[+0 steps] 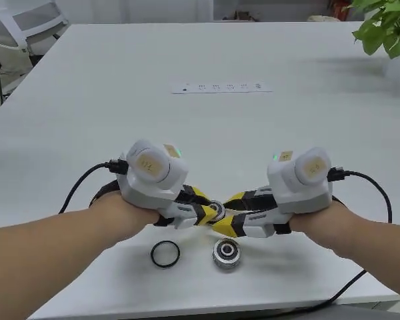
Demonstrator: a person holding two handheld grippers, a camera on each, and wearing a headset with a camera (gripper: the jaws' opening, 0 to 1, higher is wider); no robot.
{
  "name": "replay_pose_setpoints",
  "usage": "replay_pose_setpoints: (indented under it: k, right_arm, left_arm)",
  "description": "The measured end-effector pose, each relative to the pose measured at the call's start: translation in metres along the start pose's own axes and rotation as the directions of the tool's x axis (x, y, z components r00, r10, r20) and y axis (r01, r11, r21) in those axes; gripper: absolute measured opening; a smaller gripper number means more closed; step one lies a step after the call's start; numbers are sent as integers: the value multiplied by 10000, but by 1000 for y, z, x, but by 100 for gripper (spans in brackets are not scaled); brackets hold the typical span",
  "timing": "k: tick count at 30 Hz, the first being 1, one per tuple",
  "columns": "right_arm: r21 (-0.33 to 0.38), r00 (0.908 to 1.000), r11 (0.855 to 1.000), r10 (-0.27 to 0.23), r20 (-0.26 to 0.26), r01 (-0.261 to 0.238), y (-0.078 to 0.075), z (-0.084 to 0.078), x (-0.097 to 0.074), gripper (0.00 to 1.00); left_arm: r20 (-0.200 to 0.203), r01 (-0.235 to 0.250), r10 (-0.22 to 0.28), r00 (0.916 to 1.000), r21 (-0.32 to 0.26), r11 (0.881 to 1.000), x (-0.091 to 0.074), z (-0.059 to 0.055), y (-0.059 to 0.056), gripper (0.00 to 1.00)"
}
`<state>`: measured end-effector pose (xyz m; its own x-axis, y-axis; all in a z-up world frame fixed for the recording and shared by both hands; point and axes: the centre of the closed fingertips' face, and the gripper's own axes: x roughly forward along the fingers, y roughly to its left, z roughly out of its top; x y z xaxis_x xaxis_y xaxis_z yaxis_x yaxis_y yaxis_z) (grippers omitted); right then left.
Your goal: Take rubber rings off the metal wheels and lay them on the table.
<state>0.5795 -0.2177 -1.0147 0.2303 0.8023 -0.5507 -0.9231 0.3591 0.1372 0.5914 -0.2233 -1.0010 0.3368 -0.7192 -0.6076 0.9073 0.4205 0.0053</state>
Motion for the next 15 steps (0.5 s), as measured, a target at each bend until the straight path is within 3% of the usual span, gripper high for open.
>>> replay_pose_setpoints:
  k: [5,15]
  right_arm:
    - [155,9998,9998,-118,167,115,-5,5,3,30]
    - [-213,9998,9996,-204,2,204,-5,2,7,27]
  left_arm:
    - [3,-50,50,10000,38,10000,0,0,0,14]
    - [52,-61,60,10000,55,10000,-1,0,0,14]
